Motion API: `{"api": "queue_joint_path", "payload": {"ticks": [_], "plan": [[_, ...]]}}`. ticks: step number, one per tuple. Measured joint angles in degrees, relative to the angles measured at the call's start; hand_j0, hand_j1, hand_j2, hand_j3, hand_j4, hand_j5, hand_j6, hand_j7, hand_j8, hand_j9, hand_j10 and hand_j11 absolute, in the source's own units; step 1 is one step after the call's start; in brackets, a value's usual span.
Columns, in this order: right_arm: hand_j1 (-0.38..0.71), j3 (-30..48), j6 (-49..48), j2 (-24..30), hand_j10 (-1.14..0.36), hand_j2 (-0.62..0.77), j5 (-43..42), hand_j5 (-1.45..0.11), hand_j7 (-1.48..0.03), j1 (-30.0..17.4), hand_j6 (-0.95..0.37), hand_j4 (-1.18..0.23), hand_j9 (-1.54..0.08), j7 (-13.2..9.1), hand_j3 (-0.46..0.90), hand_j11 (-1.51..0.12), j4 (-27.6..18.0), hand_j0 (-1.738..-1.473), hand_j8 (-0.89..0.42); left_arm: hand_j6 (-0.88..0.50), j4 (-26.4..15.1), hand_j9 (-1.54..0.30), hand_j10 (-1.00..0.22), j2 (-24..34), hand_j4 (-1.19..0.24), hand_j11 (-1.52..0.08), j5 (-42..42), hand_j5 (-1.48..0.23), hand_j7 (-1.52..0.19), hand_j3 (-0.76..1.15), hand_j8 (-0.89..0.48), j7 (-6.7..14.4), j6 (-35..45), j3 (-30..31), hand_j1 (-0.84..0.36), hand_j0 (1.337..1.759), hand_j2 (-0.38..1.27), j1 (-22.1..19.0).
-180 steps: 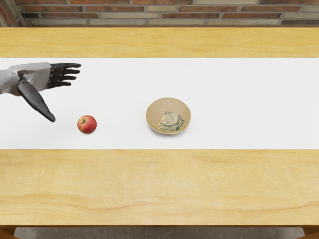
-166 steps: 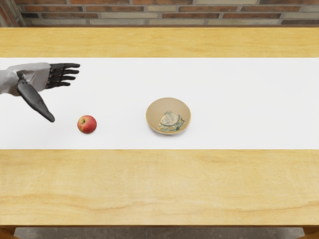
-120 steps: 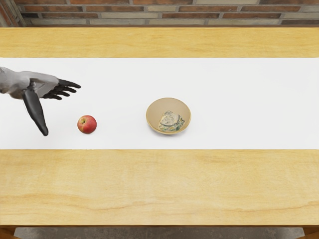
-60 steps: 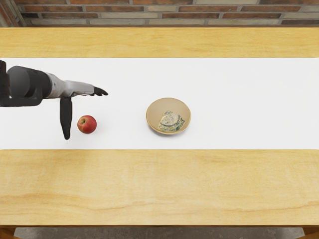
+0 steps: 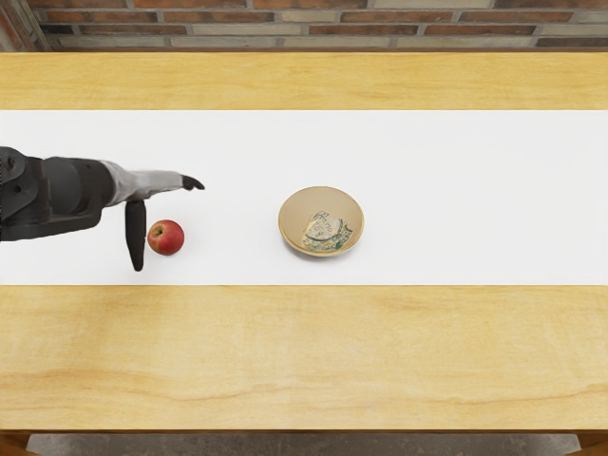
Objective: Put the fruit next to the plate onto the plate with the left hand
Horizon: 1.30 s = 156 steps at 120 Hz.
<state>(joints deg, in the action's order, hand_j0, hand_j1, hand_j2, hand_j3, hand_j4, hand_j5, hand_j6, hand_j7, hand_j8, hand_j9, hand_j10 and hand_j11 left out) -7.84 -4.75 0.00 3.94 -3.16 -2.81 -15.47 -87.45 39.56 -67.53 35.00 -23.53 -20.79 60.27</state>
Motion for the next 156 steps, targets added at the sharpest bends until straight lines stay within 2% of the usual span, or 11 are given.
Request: {"api": "queue_joint_path", "payload": {"ticks": [41,53,109,156], "plan": [[-0.33,-0.05,0.0,0.0,-0.01,0.0,-0.01,-0.02,-0.02,0.0,-0.01,-0.01,-0.02,0.0,0.0,-0.02,0.0,-1.658,-0.01,-0.12,0.17,-0.15,-0.12,-0.05,-0.12,-0.15,-6.18,-0.15,-0.15,0.0,-0.12,0.0,9.26,5.85,0.21,1.658,0.03,-0.33],[-0.33,-0.06,0.0,0.0,-0.01,0.0,0.0,-0.02,-0.02,0.0,-0.01,-0.01,-0.02,0.0,0.0,-0.02,0.0,-1.658,-0.01,-0.12,0.17,-0.16,-0.12,-0.84,-0.12,-0.16,-7.54,-0.16,-0.16,0.0,-0.12,0.0,11.04,6.16,0.21,1.658,0.03,-2.11],[-0.33,-0.07,0.0,0.0,-0.01,0.0,-0.02,-0.02,-0.02,0.0,-0.01,-0.01,-0.02,0.0,0.0,-0.02,0.0,-1.658,-0.01,-0.3,0.42,-0.38,-0.3,-1.85,-0.3,-0.38,-10.22,-0.38,-0.38,0.0,-0.3,0.0,13.79,7.86,0.0,1.658,0.06,-2.79],[-0.33,-0.07,0.0,0.0,-0.01,0.0,0.0,-0.02,-0.02,0.0,-0.01,-0.01,-0.02,0.0,0.0,-0.02,0.0,-1.658,-0.01,-0.34,0.51,-0.44,-0.34,-1.92,-0.34,-0.44,-13.95,-0.44,-0.44,0.0,-0.34,0.0,18.3,8.8,-0.05,1.658,0.07,-4.64]]}}
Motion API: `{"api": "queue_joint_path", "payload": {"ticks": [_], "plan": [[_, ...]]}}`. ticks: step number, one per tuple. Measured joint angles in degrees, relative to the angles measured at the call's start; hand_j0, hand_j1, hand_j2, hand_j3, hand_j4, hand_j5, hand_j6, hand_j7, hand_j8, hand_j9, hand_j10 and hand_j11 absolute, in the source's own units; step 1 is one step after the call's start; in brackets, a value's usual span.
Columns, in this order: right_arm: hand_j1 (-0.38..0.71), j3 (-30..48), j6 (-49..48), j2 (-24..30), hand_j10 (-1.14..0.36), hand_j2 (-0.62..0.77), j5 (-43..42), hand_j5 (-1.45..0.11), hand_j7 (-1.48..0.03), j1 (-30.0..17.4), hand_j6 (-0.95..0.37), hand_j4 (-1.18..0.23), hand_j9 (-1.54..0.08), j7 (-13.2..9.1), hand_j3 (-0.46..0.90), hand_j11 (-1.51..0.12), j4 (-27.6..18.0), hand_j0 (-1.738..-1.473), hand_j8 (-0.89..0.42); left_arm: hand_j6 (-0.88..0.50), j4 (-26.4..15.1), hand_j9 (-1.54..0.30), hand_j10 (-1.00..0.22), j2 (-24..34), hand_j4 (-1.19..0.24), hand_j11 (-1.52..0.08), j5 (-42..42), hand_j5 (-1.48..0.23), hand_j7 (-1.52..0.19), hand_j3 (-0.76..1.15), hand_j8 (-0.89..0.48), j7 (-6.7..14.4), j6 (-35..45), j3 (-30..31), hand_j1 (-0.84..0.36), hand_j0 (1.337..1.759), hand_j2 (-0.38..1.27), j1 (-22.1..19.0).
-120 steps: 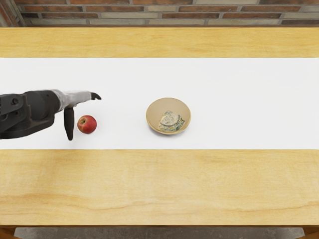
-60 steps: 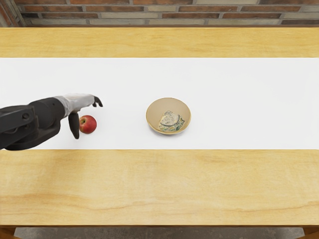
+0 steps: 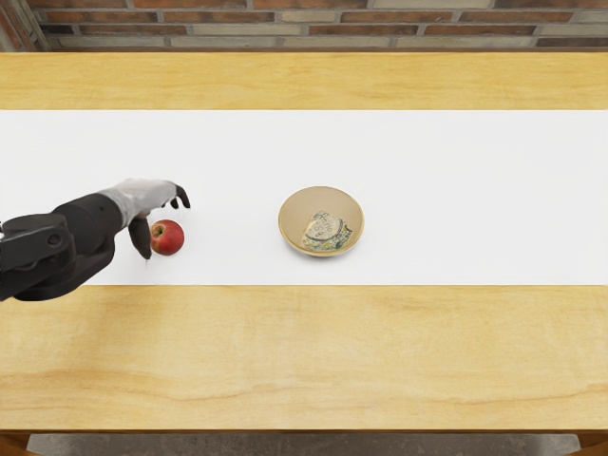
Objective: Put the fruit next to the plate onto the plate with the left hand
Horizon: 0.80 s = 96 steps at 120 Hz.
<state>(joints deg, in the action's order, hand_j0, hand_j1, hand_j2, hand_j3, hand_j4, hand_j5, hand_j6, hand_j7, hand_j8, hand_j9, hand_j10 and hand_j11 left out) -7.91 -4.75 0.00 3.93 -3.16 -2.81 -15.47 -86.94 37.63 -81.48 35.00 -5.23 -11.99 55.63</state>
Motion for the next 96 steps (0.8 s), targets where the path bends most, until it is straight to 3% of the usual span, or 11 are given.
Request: {"api": "queue_joint_path", "payload": {"ticks": [96], "plan": [[-0.33,0.06,0.0,0.0,-0.01,0.0,0.0,-0.02,-0.02,0.02,-0.01,-0.01,-0.02,0.0,0.0,-0.02,0.0,-1.658,-0.01,-0.4,-0.07,-0.52,-0.4,-2.21,-0.4,-0.52,-2.16,-0.52,-0.52,0.0,-0.4,0.0,1.65,0.04,-0.12,1.658,0.08,-2.02]]}}
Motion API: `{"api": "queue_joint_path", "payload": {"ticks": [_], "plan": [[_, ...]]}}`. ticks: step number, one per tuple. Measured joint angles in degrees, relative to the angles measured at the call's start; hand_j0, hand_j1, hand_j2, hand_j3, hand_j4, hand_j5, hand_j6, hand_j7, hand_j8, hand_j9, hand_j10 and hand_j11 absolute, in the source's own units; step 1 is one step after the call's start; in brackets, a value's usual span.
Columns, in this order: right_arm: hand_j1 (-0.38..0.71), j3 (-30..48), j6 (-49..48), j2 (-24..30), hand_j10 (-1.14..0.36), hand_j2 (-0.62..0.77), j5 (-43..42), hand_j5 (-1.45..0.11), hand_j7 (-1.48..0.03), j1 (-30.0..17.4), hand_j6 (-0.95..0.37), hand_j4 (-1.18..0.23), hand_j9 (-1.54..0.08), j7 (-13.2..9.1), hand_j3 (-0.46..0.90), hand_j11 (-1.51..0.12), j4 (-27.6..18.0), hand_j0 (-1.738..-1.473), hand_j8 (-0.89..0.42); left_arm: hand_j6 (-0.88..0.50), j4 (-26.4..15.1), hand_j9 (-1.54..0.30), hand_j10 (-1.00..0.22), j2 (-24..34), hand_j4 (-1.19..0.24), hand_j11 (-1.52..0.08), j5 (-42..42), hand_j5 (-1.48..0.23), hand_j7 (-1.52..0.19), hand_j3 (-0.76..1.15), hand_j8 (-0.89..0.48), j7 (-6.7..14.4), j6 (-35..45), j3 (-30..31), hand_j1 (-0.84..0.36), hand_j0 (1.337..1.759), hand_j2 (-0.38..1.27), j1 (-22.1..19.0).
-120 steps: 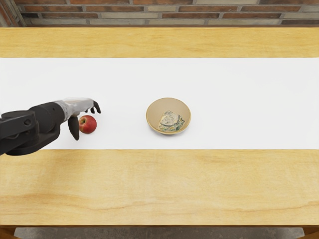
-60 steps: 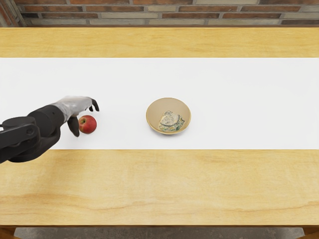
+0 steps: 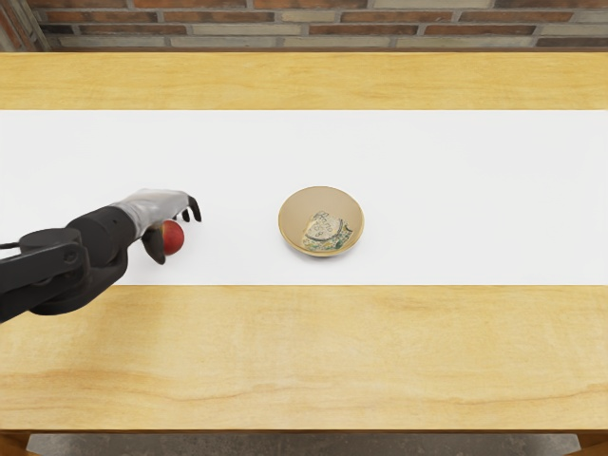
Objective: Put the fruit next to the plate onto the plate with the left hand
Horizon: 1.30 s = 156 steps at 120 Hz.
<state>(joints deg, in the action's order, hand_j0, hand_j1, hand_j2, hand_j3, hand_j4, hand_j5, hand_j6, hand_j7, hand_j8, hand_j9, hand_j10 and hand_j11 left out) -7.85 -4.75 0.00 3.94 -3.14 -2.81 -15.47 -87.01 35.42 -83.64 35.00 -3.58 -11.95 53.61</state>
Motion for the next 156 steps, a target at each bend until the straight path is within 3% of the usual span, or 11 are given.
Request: {"api": "queue_joint_path", "payload": {"ticks": [46,79,90,99,103,109,116,121,149,156], "plan": [[-0.33,0.03,0.0,0.0,-0.01,0.0,-0.02,-0.02,-0.02,-0.01,-0.01,-0.01,-0.02,0.0,0.0,-0.02,0.0,-1.658,-0.01,-0.47,0.08,-0.6,-0.47,0.15,-0.47,-0.6,-0.09,-0.6,-0.6,0.0,-0.47,0.0,0.03,0.96,-0.2,1.658,0.1,-0.09],[-0.33,0.03,0.0,0.0,-0.01,0.0,-0.01,-0.02,-0.02,0.0,-0.01,-0.01,-0.02,0.0,0.0,-0.02,0.0,-1.658,-0.01,-0.5,0.09,-0.77,-0.59,0.53,-0.59,-0.77,0.23,-0.77,-0.77,0.0,-0.45,0.03,-0.06,1.16,-0.26,1.655,0.17,-0.04],[-0.33,0.03,0.0,0.0,-0.01,0.0,0.0,-0.02,-0.02,0.01,-0.01,-0.01,-0.02,0.0,0.0,-0.02,0.0,-1.658,-0.01,-0.49,0.06,-0.84,-0.57,0.25,-0.65,-0.85,0.39,-0.82,-0.83,0.0,-0.43,0.05,-0.03,1.12,-0.25,1.652,0.12,-0.26],[-0.33,0.03,0.0,0.0,-0.01,0.0,-0.03,-0.02,-0.02,0.04,-0.01,-0.01,-0.02,0.0,0.0,-0.02,0.0,-1.658,-0.01,-0.51,0.02,-0.91,-0.56,0.11,-0.69,-0.91,1.05,-0.89,-0.9,-0.02,-0.42,0.06,-0.04,1.08,-0.26,1.649,0.21,-0.2],[-0.33,0.03,0.0,0.0,-0.01,0.0,-0.03,-0.02,-0.02,0.05,-0.01,-0.01,-0.02,0.0,0.0,-0.02,0.0,-1.658,-0.01,-0.52,0.01,-0.93,-0.56,0.14,-0.71,-0.94,1.59,-0.91,-0.92,-0.09,-0.42,0.06,-0.05,1.06,-0.26,1.658,0.22,-0.17],[-0.33,0.03,0.0,0.0,-0.01,0.0,-0.02,-0.02,-0.02,0.05,-0.01,-0.01,-0.02,0.0,0.0,-0.02,0.0,-1.658,-0.01,-0.49,0.0,-0.96,-0.52,0.23,-0.74,-0.97,2.13,-0.95,-0.95,0.04,-0.4,0.07,-0.05,0.99,-0.28,1.661,0.19,-0.24],[-0.33,0.03,0.0,0.0,-0.01,0.0,-0.03,-0.02,-0.02,0.06,-0.01,-0.01,-0.02,0.0,0.0,-0.02,0.0,-1.658,-0.01,-0.47,-0.04,-1.0,-0.49,0.26,-0.77,-1.01,3.04,-0.98,-0.99,-0.03,-0.37,0.11,-0.12,0.81,-0.3,1.681,0.22,-0.19],[-0.33,0.03,0.0,0.0,-0.01,0.0,-0.04,-0.02,-0.02,0.06,-0.01,-0.01,-0.02,0.0,0.0,-0.02,0.0,-1.658,-0.01,-0.47,-0.11,-1.02,-0.5,0.33,-0.78,-1.03,3.97,-1.01,-1.02,-0.09,-0.37,0.12,-0.15,0.62,-0.31,1.658,0.27,-0.01],[-0.33,0.03,0.0,0.0,-0.01,0.0,-0.05,-0.02,-0.02,0.06,-0.01,-0.01,-0.02,0.0,0.0,-0.02,0.0,-1.658,-0.01,-0.42,-0.48,-1.13,-0.45,0.78,-0.81,-1.14,9.29,-1.15,-1.13,-0.03,-0.31,0.07,-0.32,-3.09,-0.34,1.646,0.36,0.69],[-0.33,0.03,0.0,0.0,-0.01,0.0,-0.03,-0.02,-0.02,0.06,-0.01,-0.01,-0.02,0.0,0.0,-0.02,0.0,-1.658,-0.01,-0.42,-0.5,-1.15,-0.45,0.75,-0.82,-1.16,10.77,-1.17,-1.14,-0.02,-0.31,0.06,-0.43,-4.55,-0.32,1.644,0.3,0.95]]}}
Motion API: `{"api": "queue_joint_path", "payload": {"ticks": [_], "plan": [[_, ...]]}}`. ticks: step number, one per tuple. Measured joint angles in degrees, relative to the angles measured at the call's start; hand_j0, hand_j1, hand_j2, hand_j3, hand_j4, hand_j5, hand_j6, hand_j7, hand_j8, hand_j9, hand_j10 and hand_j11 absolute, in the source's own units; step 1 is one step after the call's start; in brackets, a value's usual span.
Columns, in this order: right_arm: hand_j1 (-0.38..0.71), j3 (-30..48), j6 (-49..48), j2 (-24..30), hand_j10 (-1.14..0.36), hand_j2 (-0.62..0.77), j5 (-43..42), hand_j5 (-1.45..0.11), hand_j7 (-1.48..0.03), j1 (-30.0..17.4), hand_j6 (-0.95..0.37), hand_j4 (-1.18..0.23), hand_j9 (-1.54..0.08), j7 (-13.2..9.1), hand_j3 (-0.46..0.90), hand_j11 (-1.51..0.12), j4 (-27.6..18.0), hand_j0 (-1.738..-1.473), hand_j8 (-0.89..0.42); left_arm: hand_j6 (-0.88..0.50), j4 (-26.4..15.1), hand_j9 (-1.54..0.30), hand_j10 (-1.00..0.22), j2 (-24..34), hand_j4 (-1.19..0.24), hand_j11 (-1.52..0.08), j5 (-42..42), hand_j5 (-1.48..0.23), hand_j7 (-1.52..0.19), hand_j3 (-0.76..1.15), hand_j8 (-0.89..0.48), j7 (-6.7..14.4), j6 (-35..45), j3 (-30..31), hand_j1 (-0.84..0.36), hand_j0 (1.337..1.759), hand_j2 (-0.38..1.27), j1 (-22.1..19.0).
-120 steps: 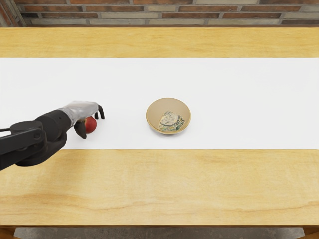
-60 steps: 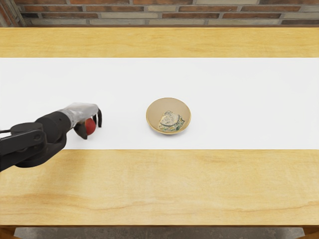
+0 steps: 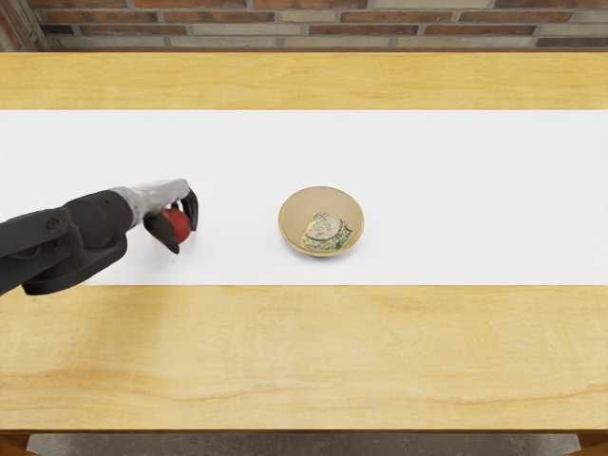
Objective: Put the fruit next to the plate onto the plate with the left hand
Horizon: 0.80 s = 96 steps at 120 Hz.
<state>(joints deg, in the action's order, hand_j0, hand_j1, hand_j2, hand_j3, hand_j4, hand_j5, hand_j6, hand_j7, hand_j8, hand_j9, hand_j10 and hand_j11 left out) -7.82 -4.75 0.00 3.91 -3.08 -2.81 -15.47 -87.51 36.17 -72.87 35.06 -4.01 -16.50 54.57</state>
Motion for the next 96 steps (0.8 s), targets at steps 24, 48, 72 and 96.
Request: {"api": "queue_joint_path", "payload": {"ticks": [24,48,72,96], "plan": [[-0.33,0.0,0.0,0.0,-0.01,0.0,-0.01,-0.02,-0.02,0.0,-0.01,-0.01,-0.02,0.0,0.0,-0.02,0.0,-1.658,-0.01,-0.43,0.09,-1.17,-0.45,-0.75,-0.82,-1.18,10.43,-1.21,-1.17,-0.01,-0.3,0.0,-0.41,-6.39,-0.31,1.642,0.32,1.93],[-0.33,0.0,0.0,0.0,-0.01,0.0,0.02,-0.02,-0.02,0.0,-0.01,-0.01,-0.02,0.0,0.0,-0.02,0.0,-1.658,-0.01,-0.46,0.33,-1.18,-0.5,-3.64,-0.82,-1.17,20.0,-1.23,-1.18,0.0,-0.34,0.03,-0.83,-10.05,-0.24,1.643,0.27,4.81],[-0.33,0.0,0.0,0.0,-0.01,0.0,0.01,-0.02,-0.02,0.0,-0.01,-0.01,-0.02,0.0,0.0,-0.02,0.0,-1.658,-0.01,-0.48,2.56,-1.2,-0.54,-9.72,-0.82,-1.17,24.04,-1.24,-1.2,0.0,-0.37,0.02,-0.88,-13.43,-0.2,1.644,0.28,4.85],[-0.33,0.0,0.0,0.0,-0.01,0.0,0.01,-0.02,-0.02,0.0,-0.01,-0.01,-0.02,0.0,0.0,-0.02,0.0,-1.658,-0.01,-0.49,6.24,-1.18,-0.54,-14.56,-0.82,-1.16,25.05,-1.25,-1.2,0.0,-0.37,0.01,-0.84,-15.12,-0.19,1.647,0.28,5.61]]}}
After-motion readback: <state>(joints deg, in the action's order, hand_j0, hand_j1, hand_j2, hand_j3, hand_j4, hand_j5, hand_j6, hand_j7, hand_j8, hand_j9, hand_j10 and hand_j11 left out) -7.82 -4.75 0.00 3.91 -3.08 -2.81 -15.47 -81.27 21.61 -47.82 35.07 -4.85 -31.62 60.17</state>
